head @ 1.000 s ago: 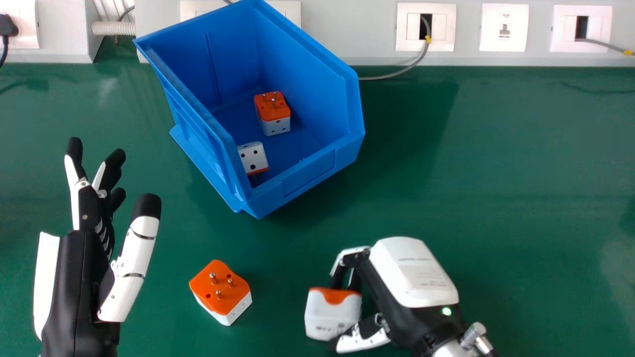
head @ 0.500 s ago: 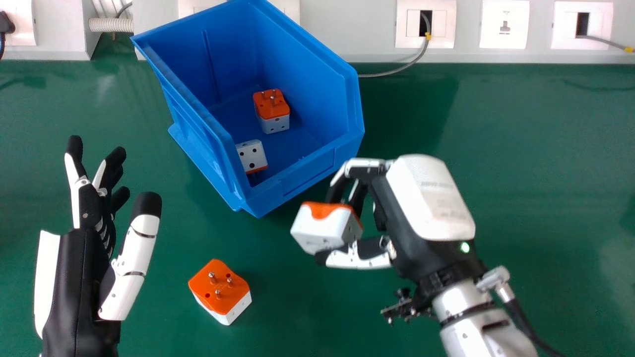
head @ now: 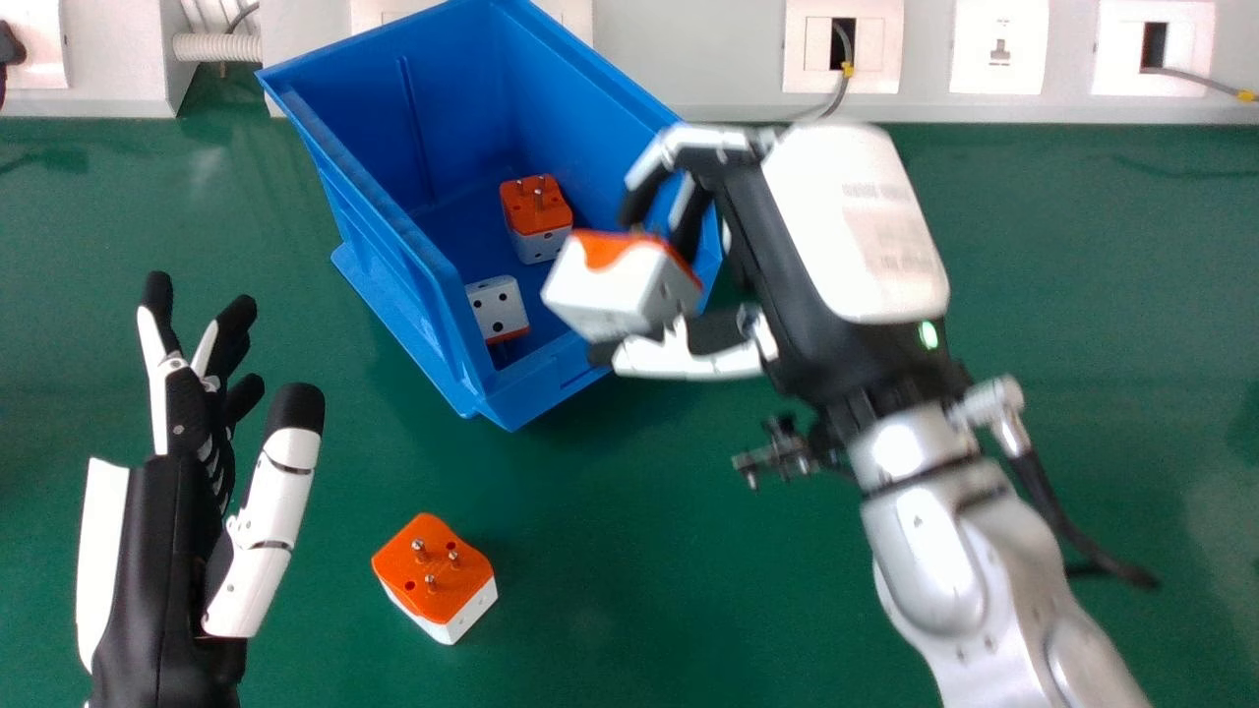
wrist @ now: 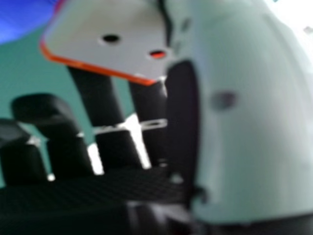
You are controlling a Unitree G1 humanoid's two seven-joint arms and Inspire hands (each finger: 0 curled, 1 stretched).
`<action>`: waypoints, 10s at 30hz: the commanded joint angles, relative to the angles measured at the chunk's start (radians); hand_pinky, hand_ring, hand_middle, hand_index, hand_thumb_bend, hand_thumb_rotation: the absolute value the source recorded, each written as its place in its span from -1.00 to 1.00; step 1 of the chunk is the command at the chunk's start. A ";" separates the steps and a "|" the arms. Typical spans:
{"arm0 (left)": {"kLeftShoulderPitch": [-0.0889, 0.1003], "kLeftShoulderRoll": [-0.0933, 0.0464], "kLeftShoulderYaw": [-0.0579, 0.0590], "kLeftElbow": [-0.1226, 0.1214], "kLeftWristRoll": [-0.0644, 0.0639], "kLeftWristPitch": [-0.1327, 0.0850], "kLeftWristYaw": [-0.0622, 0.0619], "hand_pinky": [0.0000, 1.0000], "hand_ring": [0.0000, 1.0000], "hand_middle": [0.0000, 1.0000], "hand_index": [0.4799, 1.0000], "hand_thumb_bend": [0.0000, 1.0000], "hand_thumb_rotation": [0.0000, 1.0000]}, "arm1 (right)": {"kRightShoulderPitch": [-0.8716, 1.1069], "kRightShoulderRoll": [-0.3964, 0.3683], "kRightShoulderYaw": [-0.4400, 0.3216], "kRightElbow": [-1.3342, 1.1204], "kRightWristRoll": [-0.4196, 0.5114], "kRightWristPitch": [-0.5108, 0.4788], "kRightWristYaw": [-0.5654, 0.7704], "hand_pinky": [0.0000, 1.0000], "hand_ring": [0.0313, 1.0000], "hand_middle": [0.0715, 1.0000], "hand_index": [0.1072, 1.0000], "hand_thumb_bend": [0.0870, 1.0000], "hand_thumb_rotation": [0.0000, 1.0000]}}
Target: Pick all objects and put in blue box
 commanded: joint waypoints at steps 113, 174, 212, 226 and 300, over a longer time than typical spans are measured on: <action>0.098 -0.068 0.002 -0.128 -0.006 0.020 0.043 0.91 0.92 0.89 0.72 -0.06 0.66 | 0.268 -0.189 0.180 0.040 0.009 -0.550 0.048 0.05 0.30 0.38 0.33 -0.41 0.13; 0.146 -0.093 -0.006 -0.143 -0.043 0.027 0.036 1.00 0.96 0.89 0.74 0.08 0.69 | -0.390 0.013 0.468 0.629 -0.277 -0.354 0.298 0.49 0.76 0.81 0.75 0.16 -0.02; 0.176 -0.146 -0.034 -0.148 -0.019 -0.017 0.060 0.94 0.92 0.87 0.72 0.03 0.62 | -0.448 0.086 0.573 0.896 -0.325 -0.265 -0.030 -0.17 -0.05 -0.02 -0.01 0.04 -0.99; 0.164 -0.132 -0.034 -0.148 -0.013 -0.014 0.054 0.97 0.94 0.88 0.72 -0.13 0.57 | -0.442 0.108 0.520 0.872 -0.208 -0.238 0.161 -0.83 -0.79 -0.14 -0.17 -0.04 -1.00; 0.118 -0.094 -0.025 -0.131 0.007 0.002 0.056 0.96 0.94 0.89 0.76 -0.02 0.64 | -0.559 -0.006 0.110 0.629 -0.089 -0.070 0.166 -0.58 -0.42 -0.26 -0.15 -0.11 -0.73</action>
